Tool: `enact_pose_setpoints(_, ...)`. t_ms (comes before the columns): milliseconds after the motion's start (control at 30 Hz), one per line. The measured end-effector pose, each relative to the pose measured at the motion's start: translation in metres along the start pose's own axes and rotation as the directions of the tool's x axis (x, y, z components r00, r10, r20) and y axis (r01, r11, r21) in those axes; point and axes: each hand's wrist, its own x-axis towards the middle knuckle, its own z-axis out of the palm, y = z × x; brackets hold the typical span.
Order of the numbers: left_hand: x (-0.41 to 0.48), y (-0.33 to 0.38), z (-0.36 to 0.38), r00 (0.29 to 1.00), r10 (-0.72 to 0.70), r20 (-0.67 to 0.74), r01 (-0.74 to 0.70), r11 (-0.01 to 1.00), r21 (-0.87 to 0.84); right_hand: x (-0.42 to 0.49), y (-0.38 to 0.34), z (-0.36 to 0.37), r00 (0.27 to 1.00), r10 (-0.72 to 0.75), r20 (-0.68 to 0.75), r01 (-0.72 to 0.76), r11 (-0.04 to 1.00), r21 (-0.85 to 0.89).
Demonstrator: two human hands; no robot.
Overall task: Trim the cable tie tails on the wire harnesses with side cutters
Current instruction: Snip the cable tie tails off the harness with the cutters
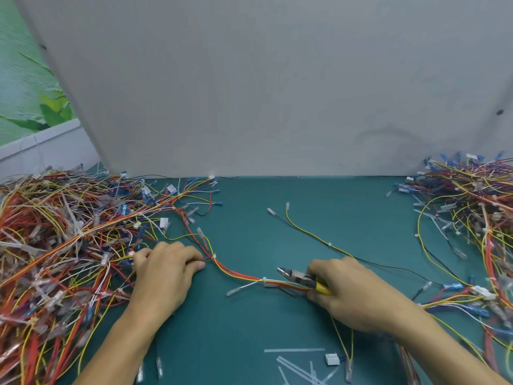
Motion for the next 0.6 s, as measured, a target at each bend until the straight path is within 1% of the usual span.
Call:
enact_pose_setpoints(133,-0.0045,0.0063,0.0037,0.994,0.101,-0.038,-0.102,0.994,-0.031,-0.0009,0.0006,-0.0002,1.0,-0.007,0.007,0.007,1.0,0.0)
enact_pose_setpoints(200,-0.0062,0.0053,0.003,0.991,0.119,-0.053,-0.121,0.992,-0.03,-0.0009,0.0008,-0.0013,1.0,-0.008,0.012,0.008,1.0,0.01)
enact_pose_setpoints(333,-0.0093,0.0058,0.0032,0.993,0.088,-0.073,-0.092,0.995,-0.044,-0.0016,0.0002,-0.0017,1.0,-0.016,0.019,0.016,1.0,0.011)
enact_pose_setpoints(400,-0.0104,0.0087,0.0049,0.992,0.096,-0.078,-0.098,0.995,-0.025,-0.0026,-0.0004,-0.0019,0.999,-0.018,0.03,0.017,1.0,0.014)
enact_pose_setpoints(467,-0.0099,0.0082,0.0043,0.993,0.104,-0.058,-0.103,0.995,0.009,-0.0026,0.0005,-0.003,1.0,-0.01,0.025,0.01,0.999,0.032)
enact_pose_setpoints(533,-0.0084,0.0036,0.0012,0.997,0.08,-0.019,-0.079,0.996,0.049,-0.0017,0.0033,-0.0049,1.0,0.011,0.005,-0.012,0.998,0.065)
enact_pose_setpoints(600,-0.0081,-0.0007,-0.0022,0.997,0.076,-0.019,-0.074,0.995,0.067,-0.0011,0.0059,-0.0062,1.0,0.029,-0.003,-0.029,0.997,0.075)
